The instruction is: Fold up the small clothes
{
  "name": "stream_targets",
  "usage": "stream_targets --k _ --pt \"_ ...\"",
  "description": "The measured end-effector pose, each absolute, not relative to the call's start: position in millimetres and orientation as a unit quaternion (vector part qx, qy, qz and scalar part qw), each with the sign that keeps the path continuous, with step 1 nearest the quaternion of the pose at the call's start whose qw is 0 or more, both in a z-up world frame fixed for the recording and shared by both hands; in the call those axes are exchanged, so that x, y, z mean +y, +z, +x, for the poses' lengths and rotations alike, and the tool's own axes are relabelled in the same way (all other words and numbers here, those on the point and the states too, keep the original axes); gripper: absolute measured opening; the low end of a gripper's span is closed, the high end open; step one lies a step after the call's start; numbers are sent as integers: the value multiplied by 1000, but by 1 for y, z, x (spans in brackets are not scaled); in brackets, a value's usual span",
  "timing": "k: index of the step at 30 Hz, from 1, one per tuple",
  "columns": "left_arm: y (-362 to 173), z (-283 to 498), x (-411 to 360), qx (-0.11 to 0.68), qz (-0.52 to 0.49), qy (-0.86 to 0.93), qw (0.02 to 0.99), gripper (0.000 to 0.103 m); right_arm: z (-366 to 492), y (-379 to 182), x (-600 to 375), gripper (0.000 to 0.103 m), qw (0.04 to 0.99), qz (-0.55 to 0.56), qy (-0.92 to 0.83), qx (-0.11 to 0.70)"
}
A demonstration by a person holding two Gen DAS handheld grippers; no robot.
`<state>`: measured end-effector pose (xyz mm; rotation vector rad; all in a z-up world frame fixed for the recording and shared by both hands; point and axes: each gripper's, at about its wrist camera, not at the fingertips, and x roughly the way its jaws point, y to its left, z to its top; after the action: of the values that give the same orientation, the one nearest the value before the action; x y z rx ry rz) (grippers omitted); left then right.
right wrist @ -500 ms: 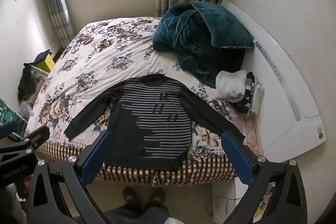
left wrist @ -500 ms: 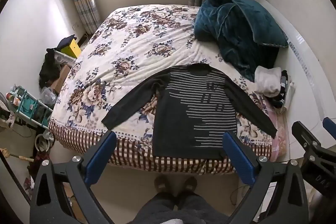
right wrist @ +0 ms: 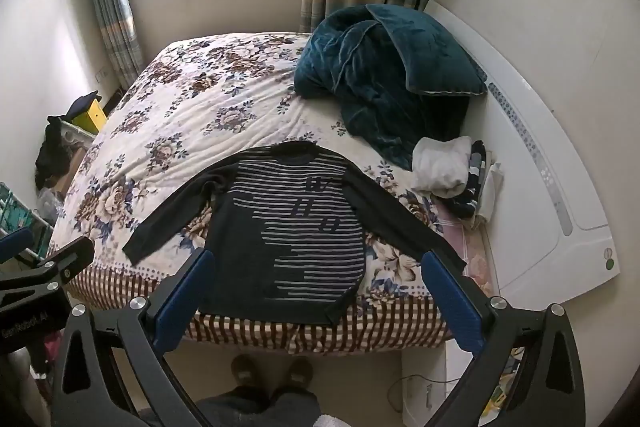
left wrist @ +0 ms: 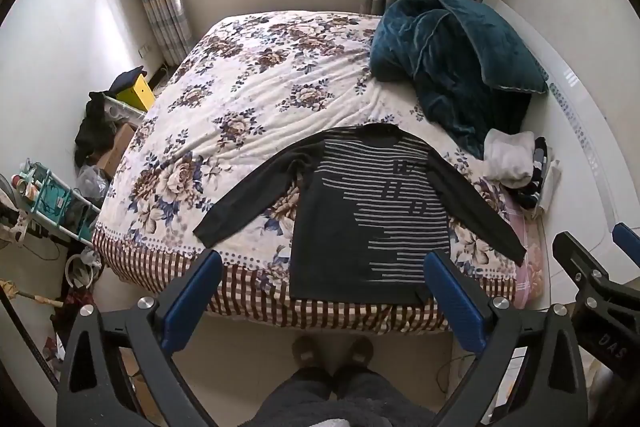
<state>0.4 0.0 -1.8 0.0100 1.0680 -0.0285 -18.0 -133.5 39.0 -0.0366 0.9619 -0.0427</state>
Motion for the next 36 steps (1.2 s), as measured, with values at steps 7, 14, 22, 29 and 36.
stream_targets --k 7,14,22,29,36 --pt "1 4 -2 507 5 -13 862 103 -24 43 -133 103 888 -13 -22 459" --pt "15 10 -5 506 3 -13 862 103 -24 46 -134 103 889 -12 -20 458" --pt "27 9 -2 503 1 -13 864 103 -22 53 -137 103 889 -13 -20 457" --pt "27 9 -1 501 0 -13 865 103 -21 54 -137 103 890 -15 -18 456" --pt "27 8 -1 499 0 -13 866 103 -21 56 -138 103 890 -16 -17 455"
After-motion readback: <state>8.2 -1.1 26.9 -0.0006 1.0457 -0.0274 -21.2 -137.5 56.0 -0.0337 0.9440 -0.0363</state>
